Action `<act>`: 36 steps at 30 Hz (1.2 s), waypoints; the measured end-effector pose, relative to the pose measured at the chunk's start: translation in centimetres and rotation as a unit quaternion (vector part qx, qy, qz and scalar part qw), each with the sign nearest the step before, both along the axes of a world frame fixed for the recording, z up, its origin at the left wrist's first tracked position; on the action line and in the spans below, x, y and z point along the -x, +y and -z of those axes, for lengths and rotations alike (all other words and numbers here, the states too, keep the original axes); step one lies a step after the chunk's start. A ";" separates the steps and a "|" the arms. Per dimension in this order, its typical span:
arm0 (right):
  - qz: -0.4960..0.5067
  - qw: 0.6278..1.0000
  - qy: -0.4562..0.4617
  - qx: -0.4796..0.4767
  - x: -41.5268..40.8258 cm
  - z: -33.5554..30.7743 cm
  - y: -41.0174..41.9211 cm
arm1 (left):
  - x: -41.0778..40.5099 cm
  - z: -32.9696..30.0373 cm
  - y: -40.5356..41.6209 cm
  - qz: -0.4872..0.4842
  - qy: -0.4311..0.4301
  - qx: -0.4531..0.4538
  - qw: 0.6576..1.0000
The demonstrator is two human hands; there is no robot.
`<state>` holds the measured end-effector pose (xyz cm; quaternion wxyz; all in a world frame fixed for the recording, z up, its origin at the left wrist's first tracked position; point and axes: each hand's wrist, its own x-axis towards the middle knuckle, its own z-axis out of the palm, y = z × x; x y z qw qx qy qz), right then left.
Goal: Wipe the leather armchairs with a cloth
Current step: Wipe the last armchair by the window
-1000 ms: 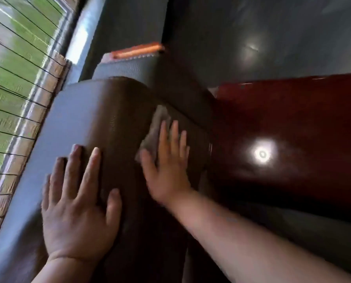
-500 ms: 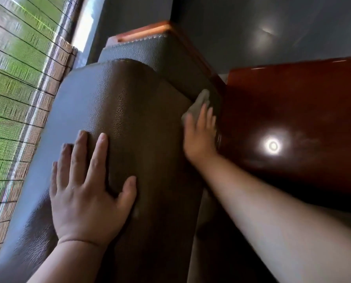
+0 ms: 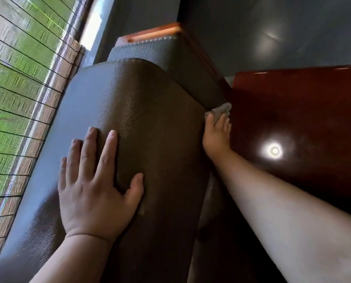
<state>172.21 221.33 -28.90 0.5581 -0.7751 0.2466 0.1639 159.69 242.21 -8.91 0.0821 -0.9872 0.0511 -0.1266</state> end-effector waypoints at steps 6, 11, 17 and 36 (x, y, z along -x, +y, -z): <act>-0.026 0.994 -0.080 -0.075 15.3 -2.3 7.1 | 0.1 -0.2 -0.2 0.003 -0.003 0.000 1.000; 0.000 0.996 -0.090 -0.011 6.2 1.7 2.7 | 0.0 0.1 0.2 0.004 -0.005 -0.005 1.000; -0.033 0.990 -0.134 -0.006 8.4 0.5 4.1 | 0.2 -0.1 0.3 0.005 -0.001 0.001 1.000; -0.182 0.918 -0.349 -0.051 28.3 -10.8 13.4 | 1.3 -2.4 0.7 0.005 0.068 0.141 0.988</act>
